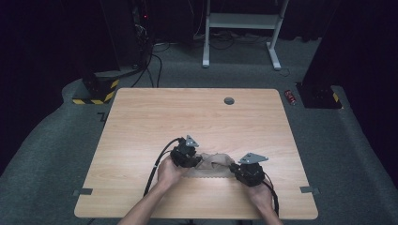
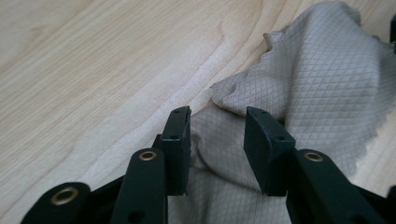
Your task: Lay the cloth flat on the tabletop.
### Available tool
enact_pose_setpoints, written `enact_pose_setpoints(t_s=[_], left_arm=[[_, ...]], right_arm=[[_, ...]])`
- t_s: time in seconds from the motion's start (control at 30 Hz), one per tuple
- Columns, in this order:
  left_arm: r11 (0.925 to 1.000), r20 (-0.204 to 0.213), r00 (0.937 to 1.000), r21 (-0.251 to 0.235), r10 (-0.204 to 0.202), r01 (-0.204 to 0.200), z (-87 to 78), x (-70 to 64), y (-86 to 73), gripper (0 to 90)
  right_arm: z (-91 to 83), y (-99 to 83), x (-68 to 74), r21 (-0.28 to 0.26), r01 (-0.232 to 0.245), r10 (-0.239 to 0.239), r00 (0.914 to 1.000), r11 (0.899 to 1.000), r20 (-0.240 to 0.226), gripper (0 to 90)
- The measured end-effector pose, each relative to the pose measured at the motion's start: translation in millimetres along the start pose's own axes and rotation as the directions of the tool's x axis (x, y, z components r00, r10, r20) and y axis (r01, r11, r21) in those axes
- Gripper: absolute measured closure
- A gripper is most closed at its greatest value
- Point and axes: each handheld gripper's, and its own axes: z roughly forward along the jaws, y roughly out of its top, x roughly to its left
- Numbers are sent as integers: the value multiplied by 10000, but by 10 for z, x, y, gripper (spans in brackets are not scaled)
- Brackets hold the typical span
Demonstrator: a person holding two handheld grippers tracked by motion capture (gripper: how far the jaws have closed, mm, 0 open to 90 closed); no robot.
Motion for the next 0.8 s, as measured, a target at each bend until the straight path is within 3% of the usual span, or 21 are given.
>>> enact_pose_setpoints(t_s=[0.1,0.23,0.27,0.43,0.6,0.7,0.8], left_arm=[[9993,-62,9997,289,220,-218,85,-36,26,695],[9977,-86,9988,475,486,-481,93,-59,36,897],[9968,-181,9978,495,635,-625,94,-67,36,897],[9981,22,9986,286,536,-537,44,-49,49,900],[9988,-123,9996,-417,269,-274,-101,19,115,900],[9981,-321,9994,-610,-99,79,-153,121,162,900],[9957,-76,9993,-855,-370,362,-186,166,175,900]], right_arm=[[47,5,37,96,58,-57,9999,9999,-114,776],[91,3,63,248,175,-172,9998,9995,-136,764],[100,2,72,308,213,-209,9997,9993,-139,762],[132,-22,100,526,470,-469,9989,9975,-29,767],[120,-27,103,608,601,-609,9981,9963,111,849],[116,-31,95,605,660,-669,9977,9960,124,880],[115,-33,100,607,660,-670,9976,9960,149,881]])
